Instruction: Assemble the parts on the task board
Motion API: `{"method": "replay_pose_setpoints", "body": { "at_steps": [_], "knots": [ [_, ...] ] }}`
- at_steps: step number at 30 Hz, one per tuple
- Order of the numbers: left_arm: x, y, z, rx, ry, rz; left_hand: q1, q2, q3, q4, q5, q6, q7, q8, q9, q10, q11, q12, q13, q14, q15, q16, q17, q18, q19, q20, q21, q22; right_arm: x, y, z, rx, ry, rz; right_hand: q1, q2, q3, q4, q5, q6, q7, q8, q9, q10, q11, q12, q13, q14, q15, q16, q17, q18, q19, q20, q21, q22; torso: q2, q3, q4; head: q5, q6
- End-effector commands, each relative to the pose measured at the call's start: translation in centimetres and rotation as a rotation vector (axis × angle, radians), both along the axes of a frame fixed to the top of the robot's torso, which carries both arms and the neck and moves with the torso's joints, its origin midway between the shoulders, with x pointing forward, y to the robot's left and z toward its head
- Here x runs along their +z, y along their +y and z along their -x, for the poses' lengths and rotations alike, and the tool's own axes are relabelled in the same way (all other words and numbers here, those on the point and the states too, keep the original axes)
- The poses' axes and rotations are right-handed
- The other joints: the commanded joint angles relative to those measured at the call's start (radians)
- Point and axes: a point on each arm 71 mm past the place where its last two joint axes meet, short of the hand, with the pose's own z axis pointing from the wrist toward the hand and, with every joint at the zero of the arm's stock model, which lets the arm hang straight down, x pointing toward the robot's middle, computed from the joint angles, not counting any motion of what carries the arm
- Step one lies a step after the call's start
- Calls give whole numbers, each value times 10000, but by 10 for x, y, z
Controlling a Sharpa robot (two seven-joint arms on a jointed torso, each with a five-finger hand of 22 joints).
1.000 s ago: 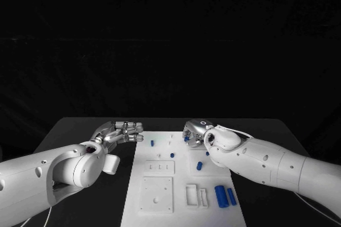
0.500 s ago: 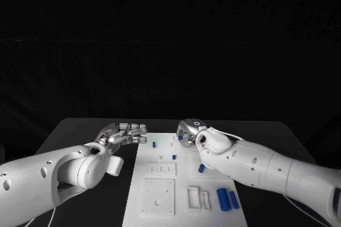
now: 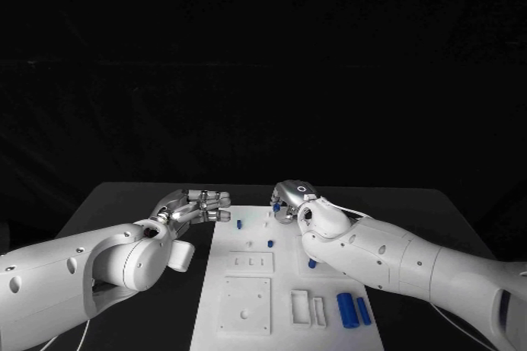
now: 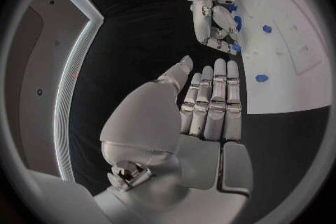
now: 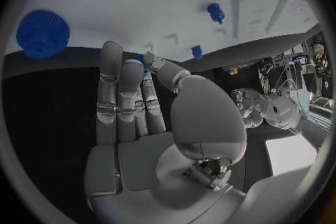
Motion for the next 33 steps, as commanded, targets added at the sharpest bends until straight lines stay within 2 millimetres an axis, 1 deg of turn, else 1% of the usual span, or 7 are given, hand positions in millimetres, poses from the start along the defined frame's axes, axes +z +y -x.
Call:
{"method": "replay_pose_setpoints", "body": {
  "at_steps": [1,5,12,16,22,28,33],
  "knots": [
    [4,-4,1,-222,-86,74,-45,16,0,-77,10,-52,34,-10,13,-71,16,-18,15,-29,27,53,0,-71,-60,-7,27,-9,3,1,0,-154,-406,-83,102,64,67,-13,10,35,26,70,11,178,-160,71,15,3,-54,20,-16,11,19,-68,-53,8,42,-26,30,0,18],
    [5,-5,0,-240,-112,70,-45,16,0,-77,10,-52,34,-10,13,-71,16,-18,15,-29,27,53,0,-71,-60,-7,27,-9,3,3,0,-110,-412,-104,102,64,67,-13,10,35,26,70,11,178,-160,71,15,3,-54,20,-16,11,19,-68,-53,8,63,-29,41,5,17],
    [8,-5,0,-242,-172,55,-45,16,0,-77,10,-52,34,-10,13,-71,16,-18,15,-29,27,53,0,-71,-60,-7,27,-9,3,8,1,30,-353,-152,101,48,73,-12,30,34,28,70,9,169,-156,71,14,6,-53,19,-32,14,34,-70,-104,72,106,-52,75,-8,14],
    [9,-5,-1,-232,-195,46,-44,21,-11,-112,7,-53,36,-11,12,-69,17,-17,15,-29,28,54,0,-69,-84,-7,79,-20,3,9,2,91,-311,-150,99,50,72,-11,38,33,27,69,9,165,-156,70,14,6,-53,18,-33,14,35,-68,-109,78,101,-52,61,15,-17],
    [10,-4,-1,-206,-224,26,-44,21,-11,-112,7,-53,36,-11,12,-69,17,-17,15,-29,28,54,0,-69,-84,-7,79,-20,2,9,2,159,-189,-135,85,45,64,-16,139,34,29,69,8,161,-153,69,13,4,-54,21,-42,14,45,-69,-146,130,104,-61,44,41,-25],
    [11,-4,-2,-199,-234,18,-44,21,-11,-112,7,-53,36,-11,12,-69,17,-17,15,-29,28,54,0,-69,-84,-7,79,-20,1,10,3,218,-70,-86,81,41,55,-24,153,36,27,69,8,165,-155,71,14,6,-53,25,-44,9,48,-68,-162,156,113,-64,60,39,-31],
    [11,-3,-2,-189,-240,13,-37,23,-17,-129,9,-61,39,-10,13,-95,25,-19,14,-28,27,55,0,-67,-104,-7,121,-27,1,11,3,258,-11,-74,74,47,47,-23,175,35,27,69,8,165,-155,71,14,5,-54,28,-46,4,52,-68,-174,178,132,-75,52,55,-21]
  ]
}}
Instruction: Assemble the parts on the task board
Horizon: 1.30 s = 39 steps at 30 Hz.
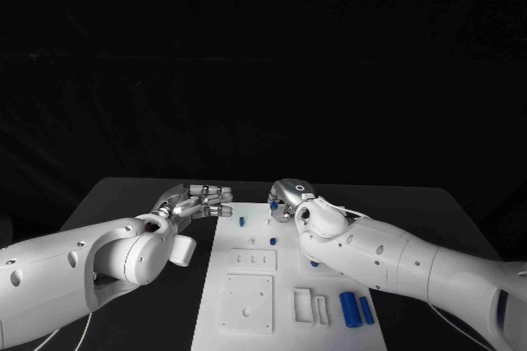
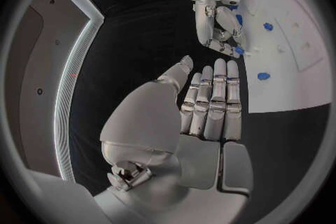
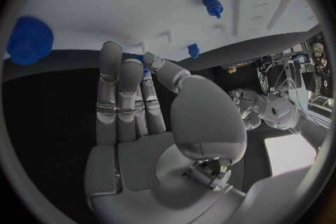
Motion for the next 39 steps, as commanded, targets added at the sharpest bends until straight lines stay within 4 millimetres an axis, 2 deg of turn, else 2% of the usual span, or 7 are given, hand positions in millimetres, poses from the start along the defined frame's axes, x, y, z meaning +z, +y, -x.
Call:
{"method": "replay_pose_setpoints", "body": {
  "at_steps": [1,6,22,32,39],
  "knots": [
    [3,-2,0,-147,-102,33,-38,23,-4,-58,9,-61,40,-10,13,-72,2,-20,14,-28,27,55,0,-67,-84,15,41,-14,-1,2,1,158,143,127,61,60,23,6,54,59,6,32,14,183,-137,41,14,4,-55,33,-8,90,53,-71,-63,8,21,-8,1,10,9],
    [4,-2,0,-144,-119,29,-25,19,-5,-70,12,-63,42,-10,13,-87,7,-20,14,-27,27,55,0,-64,-88,14,55,-16,-2,4,1,193,181,133,52,67,11,-4,74,59,5,32,15,180,-137,40,13,2,-54,39,-13,84,61,-73,-102,63,31,-17,15,6,8],
    [8,-3,0,-169,-219,11,-13,18,-15,-86,9,-71,46,-11,12,-98,12,-19,14,-24,28,55,-1,-61,-106,14,96,-16,-6,4,-2,144,247,117,46,72,-7,-15,118,34,13,30,12,159,-130,40,13,0,-46,32,-28,92,62,-68,-159,129,53,-42,1,48,-18],
    [8,-4,-2,-172,-237,-30,-13,18,-15,-86,9,-71,46,-11,12,-98,12,-19,14,-24,28,55,-1,-61,-106,14,96,-16,-8,5,-4,171,354,132,19,46,-52,-2,160,-52,40,27,5,30,-92,40,12,3,5,9,-51,104,47,-25,-225,185,54,-57,-28,38,-42],
    [8,-4,-2,-174,-236,-38,-13,18,-15,-86,9,-71,46,-11,12,-98,12,-19,14,-24,28,55,-1,-61,-106,14,96,-16,-11,6,-3,283,587,221,43,36,-284,22,230,-116,58,30,3,-70,-65,37,10,19,43,-14,-78,131,68,27,-333,258,43,-63,-1,32,-71]
  ]
}}
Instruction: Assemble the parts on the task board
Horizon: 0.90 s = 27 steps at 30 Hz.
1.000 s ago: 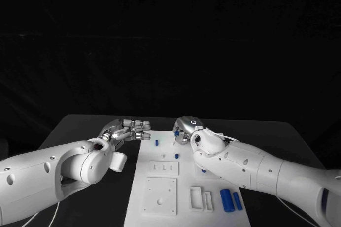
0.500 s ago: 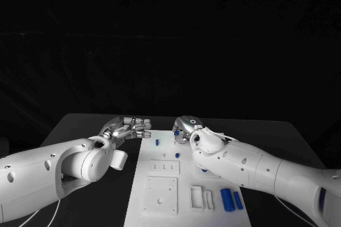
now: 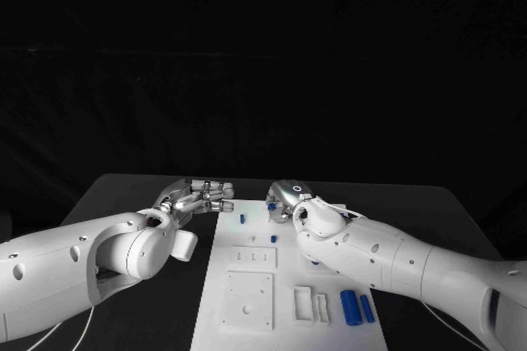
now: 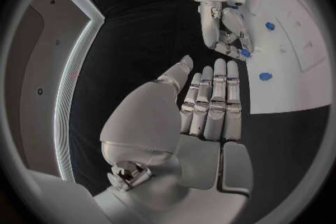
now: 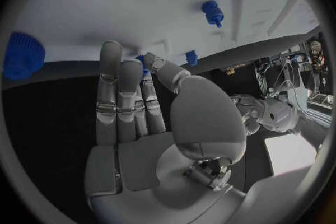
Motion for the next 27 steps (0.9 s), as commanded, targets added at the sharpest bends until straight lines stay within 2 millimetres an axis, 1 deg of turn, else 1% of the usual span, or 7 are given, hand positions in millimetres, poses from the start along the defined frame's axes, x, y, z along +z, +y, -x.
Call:
{"method": "replay_pose_setpoints", "body": {
  "at_steps": [1,14,19,21,23,25,27],
  "knots": [
    [2,-2,0,-135,-115,10,-13,18,13,-58,9,-35,11,-11,13,-84,-2,-19,14,-24,28,55,0,-62,-56,-7,66,-14,-4,0,1,110,374,194,30,49,-50,3,40,-13,23,32,3,-51,-48,27,-4,19,42,-13,-8,201,83,12,-28,13,-8,-3,11,5,-16],
    [2,-1,0,-110,-115,4,-13,18,13,-58,9,-35,11,-11,13,-84,-2,-19,14,-24,28,55,0,-62,-56,-7,66,-14,-6,-3,1,54,399,148,-28,-3,-141,32,97,-143,59,19,-14,-212,-2,29,-7,-3,76,-45,-28,196,79,29,-135,57,0,3,-15,22,-19],
    [2,-1,0,-94,-112,-2,-20,21,-1,-72,10,-55,19,-14,11,-92,1,-19,14,-23,29,54,0,-58,-81,-4,119,-31,-5,-5,0,62,281,-213,-187,-570,-740,268,157,-1306,318,17,-56,-1658,392,45,-17,-37,337,-343,-154,314,37,263,-440,-131,1,-1,-14,28,-11],
    [2,-1,0,-87,-112,-4,-20,21,-1,-72,10,-55,19,-14,11,-92,1,-19,14,-23,29,54,0,-58,-81,-4,119,-31,-5,-5,0,72,229,-351,290,-614,-1926,570,228,-1761,242,33,-51,-2262,506,3,-32,41,420,-559,-242,457,191,413,-788,-435,-2,-5,-13,26,-12],
    [2,0,0,-73,-113,-8,-20,16,-6,-75,9,-69,23,-12,12,-109,8,-20,14,-24,30,53,-1,-57,-81,-4,126,-35,-4,-6,0,82,144,-498,445,-740,-2682,911,404,-2041,115,17,-58,-2900,630,36,-24,40,488,-614,-243,508,288,456,-979,-613,-1,-10,-11,25,-3],
    [2,0,0,-56,-114,-12,-20,16,-6,-75,9,-69,23,-12,12,-109,8,-20,14,-24,30,53,-1,-57,-81,-4,126,-35,-3,-8,0,90,66,-614,898,-931,-3355,1583,560,-2312,-20,21,-57,-3727,708,20,-49,47,521,-683,-241,586,397,511,-1180,-842,-3,-6,-22,38,14],
    [2,1,-1,-25,-118,-20,-20,16,-6,-75,9,-69,23,-12,12,-109,8,-20,14,-24,30,53,-1,-57,-81,-4,126,-35,-2,-11,1,107,-5,-735,1306,-1113,-3809,2275,828,-2460,-77,9,-65,-3843,720,-11,-64,49,517,-716,-189,590,418,510,-1157,-1076,-6,-6,-26,34,31]
  ]
}}
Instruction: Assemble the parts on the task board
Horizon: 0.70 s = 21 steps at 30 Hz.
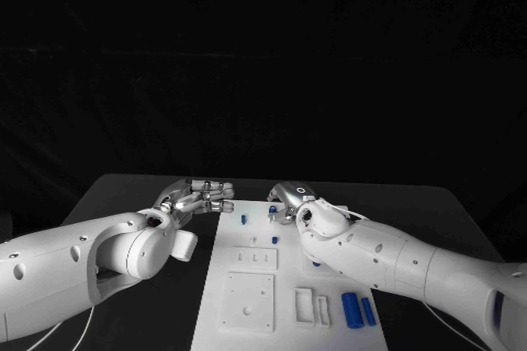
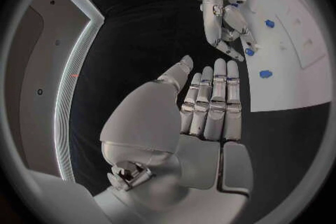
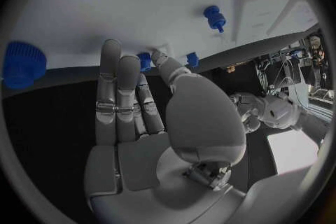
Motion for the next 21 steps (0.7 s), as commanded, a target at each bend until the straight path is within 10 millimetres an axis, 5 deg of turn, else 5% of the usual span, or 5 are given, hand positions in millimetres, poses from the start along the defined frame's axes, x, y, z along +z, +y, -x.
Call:
{"method": "replay_pose_setpoints", "body": {
  "at_steps": [1,10,16,21],
  "knots": [
    [2,0,-1,-45,-121,4,-20,16,-6,-76,9,-70,23,-13,12,-73,-28,-20,14,-24,30,53,0,-58,-82,-4,43,-12,3,-3,2,150,-234,-441,259,-131,-304,457,212,-76,-28,-35,-12,-107,6,-43,-8,13,41,-47,43,199,400,24,13,-167,-12,-4,-17,6,42],
    [3,6,-2,130,-159,-29,-2,8,-9,-94,11,-77,23,-8,13,-76,-26,-19,14,-26,32,51,-1,-55,-90,-2,53,-22,18,-34,8,51,-192,-916,117,-25,-637,323,601,142,27,-31,-6,1198,-131,-1,39,35,-12,9,125,114,393,-22,192,-298,-45,11,-82,18,152],
    [2,12,-4,289,-182,-59,-2,8,-9,-94,11,-77,23,-8,13,-76,-26,-19,14,-26,32,51,-1,-55,-90,-2,53,-22,36,-74,12,-293,211,-1493,-388,270,-537,-232,789,332,356,-23,5,2733,-501,32,58,38,-286,48,227,-131,372,-289,332,-318,-104,58,-215,68,187],
    [2,16,-5,371,-195,-75,10,7,-6,-114,20,-70,23,-10,13,-67,-29,-18,15,-25,31,49,-1,-54,-100,-4,74,-24,41,-104,14,-611,823,-1702,-449,261,-625,-363,1138,320,326,-13,21,4338,-961,685,327,32,-613,46,322,-331,362,-574,374,-287,-144,103,-327,92,198]
  ]
}}
